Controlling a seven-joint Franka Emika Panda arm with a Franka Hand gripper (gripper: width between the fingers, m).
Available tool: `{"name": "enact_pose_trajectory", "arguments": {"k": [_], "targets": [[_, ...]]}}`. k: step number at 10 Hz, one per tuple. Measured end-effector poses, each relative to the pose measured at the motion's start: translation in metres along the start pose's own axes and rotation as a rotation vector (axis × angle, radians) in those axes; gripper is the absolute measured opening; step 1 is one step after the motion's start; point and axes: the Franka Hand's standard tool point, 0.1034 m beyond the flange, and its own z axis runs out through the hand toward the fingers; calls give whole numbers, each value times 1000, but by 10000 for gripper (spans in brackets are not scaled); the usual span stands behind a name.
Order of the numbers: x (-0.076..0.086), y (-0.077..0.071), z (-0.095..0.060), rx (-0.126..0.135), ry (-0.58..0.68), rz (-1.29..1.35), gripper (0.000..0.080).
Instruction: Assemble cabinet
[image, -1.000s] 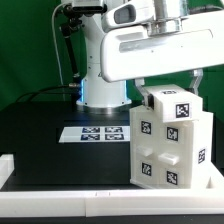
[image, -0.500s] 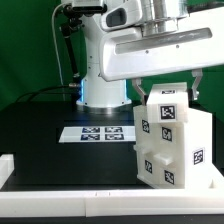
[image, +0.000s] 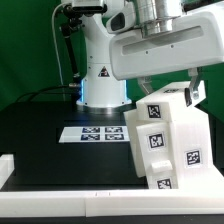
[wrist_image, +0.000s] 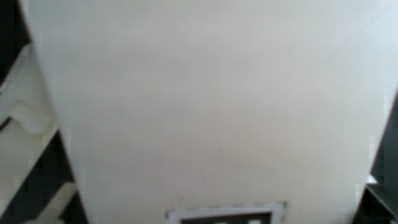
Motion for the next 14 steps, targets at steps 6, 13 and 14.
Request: {"name": "enact_pose_trajectory", "arguments": {"k": [6,13,14], "targets": [[-6,-4,-1,13,-10,514,557],[-13,-4,2,9,-93,978,557],[-13,-4,2,10,-93,976,557]]}}
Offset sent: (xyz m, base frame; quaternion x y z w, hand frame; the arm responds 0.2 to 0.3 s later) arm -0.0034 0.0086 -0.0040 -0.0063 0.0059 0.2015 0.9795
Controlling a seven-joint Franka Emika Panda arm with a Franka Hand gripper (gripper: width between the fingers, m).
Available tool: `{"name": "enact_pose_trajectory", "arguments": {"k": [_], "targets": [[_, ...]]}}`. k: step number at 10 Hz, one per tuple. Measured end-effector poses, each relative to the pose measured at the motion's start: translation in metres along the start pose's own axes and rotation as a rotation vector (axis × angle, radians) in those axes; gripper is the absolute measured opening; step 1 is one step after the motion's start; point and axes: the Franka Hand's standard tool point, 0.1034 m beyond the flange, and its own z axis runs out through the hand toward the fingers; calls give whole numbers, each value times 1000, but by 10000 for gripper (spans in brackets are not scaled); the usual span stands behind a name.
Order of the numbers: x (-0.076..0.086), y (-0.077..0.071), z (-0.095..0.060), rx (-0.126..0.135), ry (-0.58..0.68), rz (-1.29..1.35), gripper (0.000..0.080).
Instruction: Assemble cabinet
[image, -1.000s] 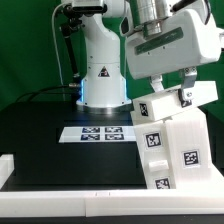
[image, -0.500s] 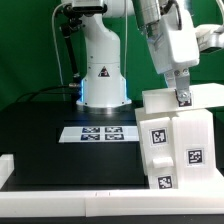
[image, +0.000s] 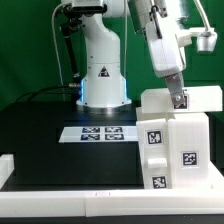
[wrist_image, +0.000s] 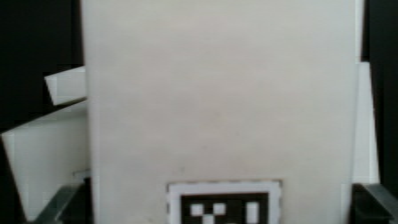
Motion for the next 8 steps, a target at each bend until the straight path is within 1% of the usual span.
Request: {"name": "enact_pose_trajectory", "arguments": {"k": [1,2,3,4,6,7,8], "targets": [[0,0,0,0,0,-5,638],[0,0,0,0,0,-8,746],[-4,-3,-6,12,-10,-17,746],[-8,-7,-15,26,-23,-22,788],[-14,-16,-27,52,-40,-26,796],[-16,-20,-30,61,-45,-27,796],[-15,-18,-28,58,-42,-47,797]]}}
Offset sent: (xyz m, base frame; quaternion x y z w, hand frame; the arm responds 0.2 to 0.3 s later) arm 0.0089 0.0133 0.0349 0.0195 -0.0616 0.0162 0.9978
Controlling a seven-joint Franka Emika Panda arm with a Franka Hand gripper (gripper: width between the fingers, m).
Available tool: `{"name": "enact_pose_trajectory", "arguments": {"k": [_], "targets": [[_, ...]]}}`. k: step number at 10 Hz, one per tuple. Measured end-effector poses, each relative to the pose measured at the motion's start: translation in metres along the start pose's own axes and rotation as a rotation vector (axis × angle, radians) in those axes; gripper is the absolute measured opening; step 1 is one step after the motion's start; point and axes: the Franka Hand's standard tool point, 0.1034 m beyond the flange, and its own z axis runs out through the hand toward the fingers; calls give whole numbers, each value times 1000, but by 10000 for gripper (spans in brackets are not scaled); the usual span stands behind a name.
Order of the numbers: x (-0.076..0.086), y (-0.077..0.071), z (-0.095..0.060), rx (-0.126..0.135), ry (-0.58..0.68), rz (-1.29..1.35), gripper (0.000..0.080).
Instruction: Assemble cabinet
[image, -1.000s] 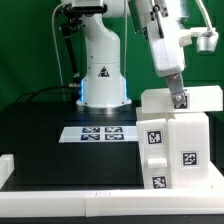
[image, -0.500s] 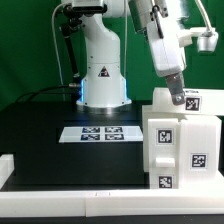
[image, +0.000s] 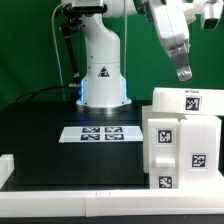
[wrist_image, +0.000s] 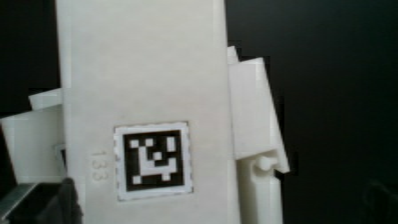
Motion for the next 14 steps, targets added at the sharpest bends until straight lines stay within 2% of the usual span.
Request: {"name": "enact_pose_trajectory", "arguments": {"k": [2,4,7,8,11,14], "targets": [[1,1,2,-7,7,-111,797],[0,3,5,-45,2,-483,797],[-5,-7,8,-143,-84,-937,797],[-6,-9,8,-150,-92,-949,797],[-4,-10,8,-145,-101,-1181,797],[-1,-14,0,-158,-90,-1584,797]]}}
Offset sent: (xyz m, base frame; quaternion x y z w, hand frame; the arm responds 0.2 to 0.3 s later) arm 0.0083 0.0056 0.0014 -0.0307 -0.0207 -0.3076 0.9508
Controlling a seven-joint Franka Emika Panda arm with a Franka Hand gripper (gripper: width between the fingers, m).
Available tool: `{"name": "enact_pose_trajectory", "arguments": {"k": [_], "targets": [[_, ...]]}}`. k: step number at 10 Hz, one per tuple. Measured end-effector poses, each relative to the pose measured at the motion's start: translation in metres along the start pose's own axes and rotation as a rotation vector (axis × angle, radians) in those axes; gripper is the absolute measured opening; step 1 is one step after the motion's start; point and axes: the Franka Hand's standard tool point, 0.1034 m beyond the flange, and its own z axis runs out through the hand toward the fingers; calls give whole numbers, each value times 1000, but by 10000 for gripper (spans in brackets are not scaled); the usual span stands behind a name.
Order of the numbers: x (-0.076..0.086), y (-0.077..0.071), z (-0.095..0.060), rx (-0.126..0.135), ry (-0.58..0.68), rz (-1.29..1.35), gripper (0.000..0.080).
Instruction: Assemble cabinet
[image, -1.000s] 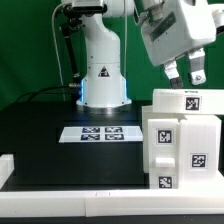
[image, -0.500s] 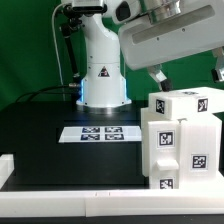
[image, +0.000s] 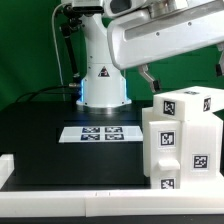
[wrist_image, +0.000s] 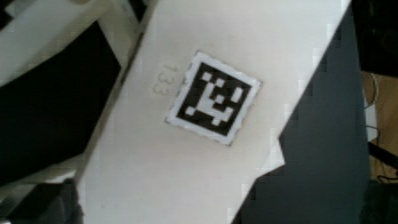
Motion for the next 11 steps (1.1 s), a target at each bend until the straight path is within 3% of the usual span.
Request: {"name": "enact_pose_trajectory", "arguments": {"k": [2,4,8,11], "targets": [[2,-2,-4,-27,5,-198,797],[-1,-5,2,-56,-11,-443,797],[1,1,1,-62,-18,-648,797],[5,4,-1,-128,-59,-1100,797]]}}
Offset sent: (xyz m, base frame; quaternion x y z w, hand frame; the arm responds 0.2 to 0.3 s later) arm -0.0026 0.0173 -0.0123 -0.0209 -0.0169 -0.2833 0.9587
